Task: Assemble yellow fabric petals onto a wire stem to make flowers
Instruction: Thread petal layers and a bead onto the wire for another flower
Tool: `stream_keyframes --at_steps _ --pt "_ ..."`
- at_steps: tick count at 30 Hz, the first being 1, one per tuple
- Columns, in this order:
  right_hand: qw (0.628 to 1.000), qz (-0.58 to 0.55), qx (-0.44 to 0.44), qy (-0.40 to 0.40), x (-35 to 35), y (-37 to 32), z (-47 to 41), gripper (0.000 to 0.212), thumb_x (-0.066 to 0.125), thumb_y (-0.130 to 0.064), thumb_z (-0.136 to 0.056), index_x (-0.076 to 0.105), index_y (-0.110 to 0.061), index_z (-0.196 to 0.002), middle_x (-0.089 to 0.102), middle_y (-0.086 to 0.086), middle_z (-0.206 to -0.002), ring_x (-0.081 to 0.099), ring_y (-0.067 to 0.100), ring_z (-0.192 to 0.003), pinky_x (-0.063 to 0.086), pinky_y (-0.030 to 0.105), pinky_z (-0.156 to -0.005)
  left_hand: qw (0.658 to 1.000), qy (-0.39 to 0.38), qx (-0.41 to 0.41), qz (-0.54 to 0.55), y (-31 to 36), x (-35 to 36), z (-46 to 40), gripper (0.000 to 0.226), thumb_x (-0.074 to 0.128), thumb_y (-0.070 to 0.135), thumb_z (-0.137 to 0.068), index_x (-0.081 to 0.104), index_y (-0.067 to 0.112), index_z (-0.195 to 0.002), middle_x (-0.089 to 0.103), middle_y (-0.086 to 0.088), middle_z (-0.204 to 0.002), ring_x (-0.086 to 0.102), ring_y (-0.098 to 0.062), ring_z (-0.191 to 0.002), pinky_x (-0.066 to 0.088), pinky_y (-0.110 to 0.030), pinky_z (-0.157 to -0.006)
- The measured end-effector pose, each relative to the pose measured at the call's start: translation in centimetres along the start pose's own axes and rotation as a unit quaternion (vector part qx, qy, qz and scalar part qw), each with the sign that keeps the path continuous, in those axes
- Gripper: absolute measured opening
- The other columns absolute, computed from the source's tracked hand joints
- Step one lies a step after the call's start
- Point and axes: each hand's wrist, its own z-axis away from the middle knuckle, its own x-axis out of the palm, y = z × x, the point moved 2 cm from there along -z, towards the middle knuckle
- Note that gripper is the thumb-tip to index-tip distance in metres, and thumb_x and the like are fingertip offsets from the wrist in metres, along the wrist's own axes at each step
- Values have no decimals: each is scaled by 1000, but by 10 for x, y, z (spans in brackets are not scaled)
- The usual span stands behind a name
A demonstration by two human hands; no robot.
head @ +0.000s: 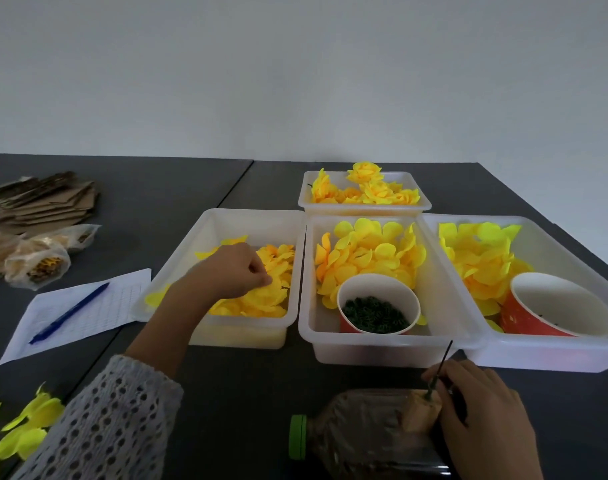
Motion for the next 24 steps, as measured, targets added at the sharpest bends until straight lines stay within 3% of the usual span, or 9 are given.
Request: stream_keyframes --at_steps 5,8,12,16,19,20,22,24 --pt "1000 -3 -3 2 0 0 -1 26 74 -4 -76 65 -28 -75 62 -5 -75 56 20 -75 38 36 -66 997 78 0 13 5 -9 6 30 43 25 -102 51 16 -74 51 1 -71 47 -10 -67 34 -28 -60" --pt "1000 0 -2 2 0 -1 0 27 75 -4 -75 63 -29 -74 62 -4 -74 56 21 -74 40 37 -66 989 82 3 125 17 -9 15 33 35 24 -104 49 13 -77 50 -1 -71 45 -12 -65 35 -28 -61" --pt "1000 8 -9 11 0 -3 2 24 74 -7 -77 64 -29 -75 60 -8 -75 56 20 -74 43 38 -67 934 29 -1 355 40 -6 37 32 34 21 -101 50 12 -74 49 -5 -63 42 -15 -59 37 -25 -54" --pt "999 -46 -9 5 -2 -2 2 24 68 -11 -84 61 -32 -78 61 -10 -78 57 13 -79 47 39 -73 875 -58 100 471 70 0 66 42 38 28 -102 57 18 -67 48 -9 -71 39 -14 -58 33 -22 -49" --pt "982 -177 36 57 -15 -6 1 27 62 -7 -89 61 -31 -78 64 -9 -74 59 5 -70 45 16 -60 832 -93 151 525 92 8 82 46 40 25 -99 60 27 -57 51 -3 -65 40 -11 -53 30 -21 -46" --pt "972 -209 48 101 -24 -9 1 27 58 -8 -91 61 -32 -79 64 -9 -71 59 3 -69 43 16 -55 826 -93 146 537 98 12 84 45 41 23 -99 62 26 -59 51 -2 -62 40 -11 -51 30 -21 -45" --pt "942 -265 46 203 -46 -21 2 25 50 -17 -96 63 -30 -80 63 -7 -70 58 9 -64 44 26 -52 823 -88 129 546 110 20 88 43 41 20 -102 65 21 -66 52 -2 -58 41 -10 -46 31 -18 -41" --pt "912 -331 20 239 -68 -41 4 28 42 -35 -96 64 -24 -82 63 -4 -72 55 15 -60 45 37 -54 826 -74 142 541 123 25 96 39 44 23 -99 68 25 -68 55 -1 -58 45 -6 -44 34 -15 -40"
